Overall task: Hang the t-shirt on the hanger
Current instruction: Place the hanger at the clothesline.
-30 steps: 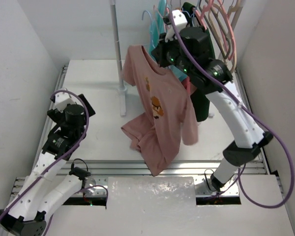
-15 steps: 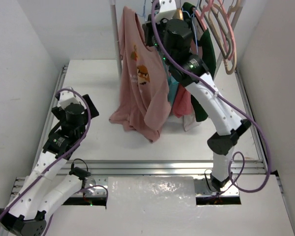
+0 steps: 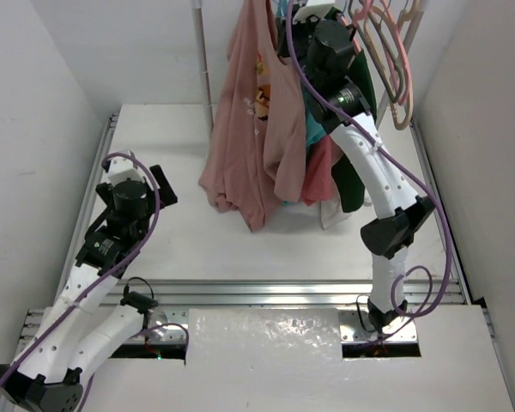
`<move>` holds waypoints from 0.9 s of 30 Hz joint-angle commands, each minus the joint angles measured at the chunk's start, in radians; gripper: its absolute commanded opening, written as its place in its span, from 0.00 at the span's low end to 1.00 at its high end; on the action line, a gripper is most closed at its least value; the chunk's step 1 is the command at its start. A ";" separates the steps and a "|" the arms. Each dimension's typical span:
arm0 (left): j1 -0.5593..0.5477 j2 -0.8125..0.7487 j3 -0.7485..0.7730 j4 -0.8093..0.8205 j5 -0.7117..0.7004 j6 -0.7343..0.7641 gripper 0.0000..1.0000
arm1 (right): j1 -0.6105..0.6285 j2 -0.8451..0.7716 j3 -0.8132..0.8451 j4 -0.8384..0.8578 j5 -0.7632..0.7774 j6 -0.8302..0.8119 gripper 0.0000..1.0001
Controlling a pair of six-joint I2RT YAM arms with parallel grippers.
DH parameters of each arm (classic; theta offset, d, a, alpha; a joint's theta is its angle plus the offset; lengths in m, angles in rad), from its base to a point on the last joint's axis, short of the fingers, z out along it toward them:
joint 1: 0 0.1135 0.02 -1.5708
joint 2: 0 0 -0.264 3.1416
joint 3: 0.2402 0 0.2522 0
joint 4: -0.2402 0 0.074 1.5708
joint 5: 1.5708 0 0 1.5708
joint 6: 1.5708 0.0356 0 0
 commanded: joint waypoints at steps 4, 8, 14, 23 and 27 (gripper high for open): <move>0.043 -0.019 -0.007 0.055 0.069 0.016 1.00 | 0.008 0.053 0.052 0.186 -0.129 0.060 0.00; 0.044 -0.024 -0.007 0.055 0.072 0.016 1.00 | 0.008 0.092 0.050 0.195 -0.129 0.081 0.00; 0.046 -0.030 -0.007 0.056 0.087 0.019 1.00 | 0.050 0.103 0.007 0.231 -0.057 0.024 0.00; 0.055 -0.042 -0.010 0.061 0.115 0.021 1.00 | 0.120 0.080 -0.100 0.293 0.096 -0.037 0.00; 0.055 -0.042 -0.012 0.061 0.120 0.022 1.00 | 0.154 0.075 -0.118 0.301 0.138 -0.044 0.00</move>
